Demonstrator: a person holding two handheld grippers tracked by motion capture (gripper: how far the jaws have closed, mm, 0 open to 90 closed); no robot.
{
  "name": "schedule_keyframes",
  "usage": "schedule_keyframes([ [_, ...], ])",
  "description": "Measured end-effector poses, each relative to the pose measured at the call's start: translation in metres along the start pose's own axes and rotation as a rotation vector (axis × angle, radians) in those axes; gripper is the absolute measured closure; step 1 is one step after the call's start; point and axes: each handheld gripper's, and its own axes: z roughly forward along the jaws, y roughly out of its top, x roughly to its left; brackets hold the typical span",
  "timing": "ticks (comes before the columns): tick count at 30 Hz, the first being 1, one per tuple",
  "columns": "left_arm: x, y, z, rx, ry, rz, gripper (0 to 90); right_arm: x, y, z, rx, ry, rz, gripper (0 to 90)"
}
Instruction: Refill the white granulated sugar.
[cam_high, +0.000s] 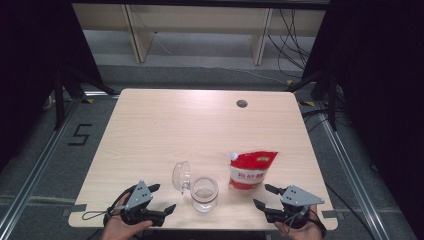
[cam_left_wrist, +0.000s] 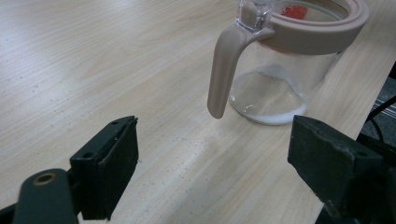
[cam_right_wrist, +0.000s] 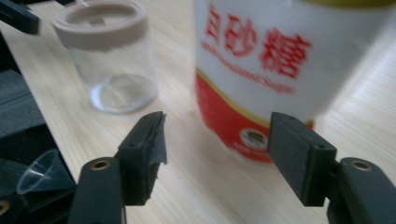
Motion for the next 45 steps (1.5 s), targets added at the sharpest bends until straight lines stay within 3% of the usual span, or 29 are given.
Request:
schedule_keyframes([
  [3,0.000,-0.001,0.001,0.002,-0.002,0.008,16.1,-0.009,-0.004,-0.002,-0.010,-0.022,-0.011,34.1],
  [4,0.001,-0.001,0.001,0.020,0.004,0.020,16.2,-0.009,-0.006,-0.003,0.016,-0.038,0.042,33.0],
  [6,0.001,-0.002,0.001,0.009,-0.001,0.006,16.2,-0.017,-0.007,-0.001,0.006,-0.041,0.013,32.1],
  [7,0.002,-0.002,0.000,0.016,0.004,0.020,16.2,-0.019,-0.008,0.000,-0.003,-0.046,-0.001,31.6],
  [8,0.003,-0.003,-0.001,0.013,0.004,0.009,16.2,-0.018,-0.009,-0.001,0.006,-0.057,0.034,30.1],
  [9,0.004,-0.003,-0.001,0.014,0.009,0.018,16.2,-0.023,-0.008,0.000,-0.015,-0.053,0.007,28.8],
  [10,0.005,-0.004,-0.001,0.011,0.013,0.004,16.2,-0.022,-0.007,-0.001,-0.007,-0.060,0.030,28.8],
  [11,0.005,-0.003,-0.001,0.009,0.015,0.008,16.2,-0.026,-0.006,0.000,-0.031,-0.065,-0.001,28.0],
  [12,0.005,-0.003,-0.001,0.010,0.015,0.006,16.1,-0.026,-0.006,0.001,-0.031,-0.058,0.013,26.4],
  [13,0.005,-0.003,-0.001,0.022,0.014,0.016,16.2,-0.029,-0.006,0.002,-0.037,-0.069,-0.009,25.7],
  [14,0.004,-0.003,0.000,0.016,0.012,0.017,16.3,-0.032,-0.006,0.006,-0.028,-0.049,-0.003,24.7],
  [16,0.002,-0.003,0.002,0.015,0.006,0.007,16.4,-0.036,-0.007,0.010,-0.021,-0.053,-0.021,22.9],
  [17,0.002,-0.003,0.002,0.023,0.006,0.020,16.4,-0.037,-0.007,0.011,-0.021,-0.054,-0.013,22.9],
  [18,0.002,-0.003,0.002,0.022,0.005,0.023,16.4,-0.040,-0.006,0.013,-0.035,-0.047,-0.038,23.2],
  [21,0.004,-0.004,0.002,0.036,0.012,0.031,16.4,-0.042,-0.004,0.019,-0.046,-0.013,-0.011,23.3],
  [22,0.003,-0.004,0.003,0.025,0.001,0.012,16.4,-0.045,-0.002,0.021,-0.051,-0.005,-0.039,23.3],
  [24,0.003,-0.005,0.003,0.029,-0.001,0.021,16.5,-0.048,0.001,0.027,-0.061,0.002,-0.075,22.6],
  [26,0.003,-0.005,0.003,0.030,-0.002,0.015,16.6,-0.048,0.004,0.031,-0.065,0.019,-0.070,22.4],
  [28,0.003,-0.005,0.003,0.030,-0.002,0.015,16.7,-0.050,0.006,0.035,-0.079,0.030,-0.105,21.8],
  [32,0.003,-0.005,0.004,0.037,0.008,0.017,16.8,-0.051,0.009,0.044,-0.083,0.050,-0.082,20.1],
  [35,0.003,-0.006,0.005,0.033,-0.004,0.026,16.8,-0.054,0.011,0.050,-0.103,0.078,-0.097,20.5],
  [38,0.001,-0.006,0.006,0.026,-0.006,0.000,16.7,-0.053,0.013,0.055,-0.128,0.095,-0.059,22.0],
  [39,0.001,-0.006,0.006,0.025,-0.006,0.000,16.7,-0.054,0.014,0.056,-0.128,0.115,-0.072,22.5],
  [41,0.002,-0.006,0.006,0.030,-0.008,0.011,16.7,-0.054,0.016,0.058,-0.126,0.112,-0.107,23.8],
  [45,0.001,-0.006,0.005,0.028,-0.012,0.011,16.7,-0.051,0.019,0.059,-0.131,0.111,-0.113,25.6],
])
